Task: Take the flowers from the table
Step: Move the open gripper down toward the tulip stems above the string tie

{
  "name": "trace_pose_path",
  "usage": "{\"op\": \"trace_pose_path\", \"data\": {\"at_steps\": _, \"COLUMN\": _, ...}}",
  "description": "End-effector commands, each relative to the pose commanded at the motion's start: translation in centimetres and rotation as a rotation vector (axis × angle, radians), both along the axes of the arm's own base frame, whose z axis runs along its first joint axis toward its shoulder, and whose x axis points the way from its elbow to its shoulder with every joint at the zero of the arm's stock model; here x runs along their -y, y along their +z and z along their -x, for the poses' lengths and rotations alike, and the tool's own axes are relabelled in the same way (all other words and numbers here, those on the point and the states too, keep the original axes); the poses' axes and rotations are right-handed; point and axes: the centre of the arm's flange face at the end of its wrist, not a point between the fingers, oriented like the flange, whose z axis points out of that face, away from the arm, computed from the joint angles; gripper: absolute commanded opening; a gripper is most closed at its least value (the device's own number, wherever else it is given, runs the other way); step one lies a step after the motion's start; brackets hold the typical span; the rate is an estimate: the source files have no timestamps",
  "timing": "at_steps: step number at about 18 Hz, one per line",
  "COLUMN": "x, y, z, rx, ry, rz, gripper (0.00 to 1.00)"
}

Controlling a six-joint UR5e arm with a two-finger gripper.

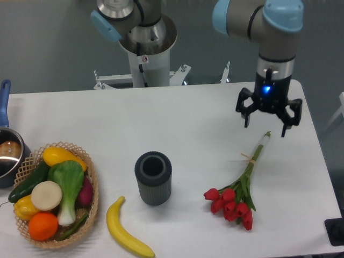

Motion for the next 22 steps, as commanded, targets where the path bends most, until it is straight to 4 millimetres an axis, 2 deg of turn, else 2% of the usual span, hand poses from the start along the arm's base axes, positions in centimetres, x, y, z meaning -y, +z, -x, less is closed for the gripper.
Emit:
{"op": "trace_pose_path", "data": {"at_steps": 2, "x": -0.6, "y": -0.8, "z": 0.3, "rx": 0.019, "ry": 0.01, "rz": -0.001, "gripper": 1.0}}
{"op": "trace_pose_path", "data": {"at_steps": 8, "x": -2.0, "y": -6.0, "z": 0.6, "rx": 0.115, "ry": -0.021, "rz": -0.007, "gripper": 1.0}}
{"op": "trace_pose_path", "data": {"at_steps": 13, "x": -2.7, "y": -8.1, "z": 1.8, "rx": 0.168, "ry": -0.031, "rz": -0.066, "gripper": 1.0}}
{"op": "trace_pose_path", "data": {"at_steps": 18, "x": -3.2, "y": -10.8, "z": 2.9, "rx": 0.147, "ry": -0.067, "rz": -0.068, "gripper": 1.0}}
{"op": "trace_pose_path", "data": {"at_steps": 22, "x": -3.5, "y": -11.7, "z": 3.6, "rx": 0.152, "ry": -0.068, "rz": -0.064, "gripper": 1.0}}
